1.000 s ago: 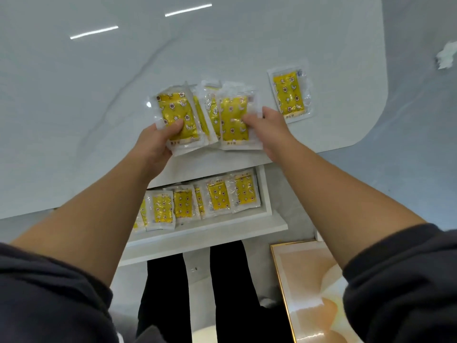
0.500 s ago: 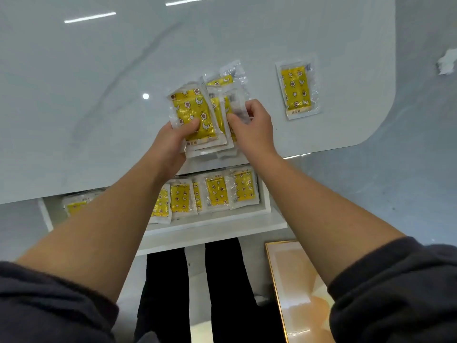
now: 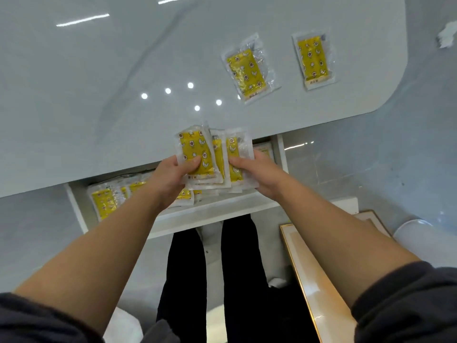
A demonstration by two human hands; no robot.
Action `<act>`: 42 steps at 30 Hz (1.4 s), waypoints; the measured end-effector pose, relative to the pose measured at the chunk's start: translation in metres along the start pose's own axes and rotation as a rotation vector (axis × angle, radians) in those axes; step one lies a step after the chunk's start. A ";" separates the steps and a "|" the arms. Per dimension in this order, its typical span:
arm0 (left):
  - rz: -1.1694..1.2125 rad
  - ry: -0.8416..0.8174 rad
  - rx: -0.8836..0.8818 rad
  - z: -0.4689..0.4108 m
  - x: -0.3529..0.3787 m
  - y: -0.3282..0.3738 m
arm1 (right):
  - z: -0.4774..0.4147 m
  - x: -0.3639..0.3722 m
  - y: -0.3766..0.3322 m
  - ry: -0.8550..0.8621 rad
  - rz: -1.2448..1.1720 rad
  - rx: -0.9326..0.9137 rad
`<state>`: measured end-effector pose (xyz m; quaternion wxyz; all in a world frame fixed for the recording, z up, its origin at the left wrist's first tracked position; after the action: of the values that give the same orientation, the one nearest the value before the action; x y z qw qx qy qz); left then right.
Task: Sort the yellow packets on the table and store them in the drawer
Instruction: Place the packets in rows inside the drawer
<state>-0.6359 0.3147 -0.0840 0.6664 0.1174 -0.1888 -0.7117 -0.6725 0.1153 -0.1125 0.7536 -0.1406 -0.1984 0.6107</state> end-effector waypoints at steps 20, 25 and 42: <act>-0.184 0.318 -0.059 -0.079 -0.055 -0.121 | -0.058 -0.017 0.071 0.377 0.503 0.051; -0.288 0.285 -0.014 -0.105 0.010 -0.121 | -0.073 -0.062 0.072 0.315 0.380 0.074; -0.439 0.223 0.047 -0.119 0.062 -0.109 | -0.066 -0.068 0.069 0.226 0.562 -0.053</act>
<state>-0.6901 0.2445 -0.2319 0.5098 0.2489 -0.1003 -0.8174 -0.7129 0.0653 -0.2110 0.5683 -0.2766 -0.0826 0.7705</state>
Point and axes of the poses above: each hand's wrist, its own z-axis away from the middle knuckle, its own x-axis out of the palm, y = z × x, the point moved 2 cm from there along -z, towards the middle knuckle, and after that the axes turned 8 degrees about y, right-handed, at the moved point
